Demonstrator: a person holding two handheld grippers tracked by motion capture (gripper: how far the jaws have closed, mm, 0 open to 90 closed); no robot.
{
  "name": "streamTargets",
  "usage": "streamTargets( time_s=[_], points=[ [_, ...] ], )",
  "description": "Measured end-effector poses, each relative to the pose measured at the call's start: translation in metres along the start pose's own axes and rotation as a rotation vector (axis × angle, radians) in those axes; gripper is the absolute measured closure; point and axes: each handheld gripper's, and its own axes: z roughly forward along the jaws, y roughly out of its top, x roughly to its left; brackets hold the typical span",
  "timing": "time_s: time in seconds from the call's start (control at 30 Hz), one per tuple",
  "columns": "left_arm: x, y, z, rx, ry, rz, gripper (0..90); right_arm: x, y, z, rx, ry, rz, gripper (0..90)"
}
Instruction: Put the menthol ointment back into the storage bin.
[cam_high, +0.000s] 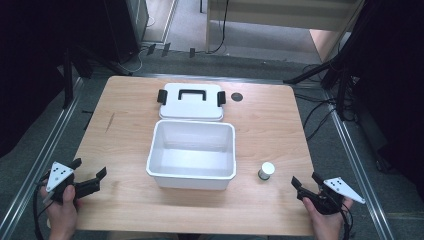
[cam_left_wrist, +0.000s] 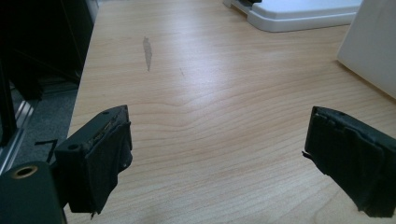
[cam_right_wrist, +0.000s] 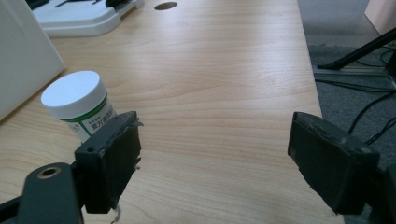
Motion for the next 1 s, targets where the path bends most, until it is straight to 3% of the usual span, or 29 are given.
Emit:
streamTargets(
  time_s=[0.07, 0.2, 0.23, 0.27, 0.43, 0.47, 0.5, 0.53, 0.57, 0.6, 0.73, 0.77, 0.8, 0.83, 0.87, 1.0],
  points=[
    [0.0, 0.0, 0.0, -0.002, 0.0, 0.0, 8.2, 0.001, 0.001, 0.001, 0.012, -0.003, -0.014, 19.8],
    [0.0, 0.0, -0.001, -0.008, -0.002, 0.0, 8.2, 0.007, 0.006, 0.006, 0.09, -0.03, -0.058, 23.6],
    [0.0, 0.0, -0.001, -0.01, -0.003, 0.0, 8.2, 0.01, 0.01, 0.01, 0.149, -0.02, -0.079, 23.1],
    [0.0, 0.0, -0.001, -0.01, -0.003, 0.0, 8.2, 0.01, 0.01, 0.01, 0.149, -0.02, -0.079, 23.1],
    [0.0, 0.0, -0.001, -0.007, -0.001, -0.002, 8.2, 0.02, 0.018, 0.017, 0.272, -0.003, -0.149, 23.5],
    [0.0, 0.0, -0.001, -0.005, 0.0, 0.003, 8.2, 0.023, 0.023, 0.019, 0.323, -0.005, -0.173, 23.9],
    [0.0, 0.0, -0.001, -0.005, 0.0, 0.003, 8.2, 0.023, 0.023, 0.019, 0.323, -0.005, -0.173, 23.9],
    [-0.001, 0.0, -0.001, -0.004, 0.001, 0.003, 8.2, 0.026, 0.028, 0.022, 0.38, 0.001, -0.2, 23.9],
    [-0.001, 0.0, -0.001, -0.006, 0.002, 0.003, 8.2, 0.026, 0.028, 0.022, 0.38, 0.001, -0.2, 23.9],
    [-0.001, 0.0, 0.0, -0.006, 0.003, 0.003, 8.2, 0.03, 0.034, 0.023, 0.429, 0.005, -0.229, 23.8],
    [0.0, 0.0, -0.001, -0.004, 0.001, 0.003, 8.2, 0.035, 0.045, 0.024, 0.492, 0.022, -0.248, 23.8],
    [0.0, 0.0, -0.001, -0.004, -0.001, 0.003, 8.2, 0.038, 0.052, 0.025, 0.537, 0.029, -0.257, 23.5],
    [0.0, 0.0, -0.001, -0.004, -0.002, 0.004, 8.2, 0.038, 0.052, 0.025, 0.537, 0.029, -0.257, 23.5],
    [0.0, 0.0, -0.001, -0.005, -0.003, 0.004, 8.2, 0.041, 0.059, 0.028, 0.585, 0.024, -0.276, 23.4],
    [0.0, 0.0, -0.001, -0.006, -0.004, 0.002, 8.2, 0.041, 0.059, 0.028, 0.585, 0.024, -0.276, 23.4],
    [0.0, 0.0, -0.001, -0.007, -0.008, -0.001, 8.2, 0.048, 0.072, 0.033, 0.668, 0.021, -0.312, 23.1]
  ],
)
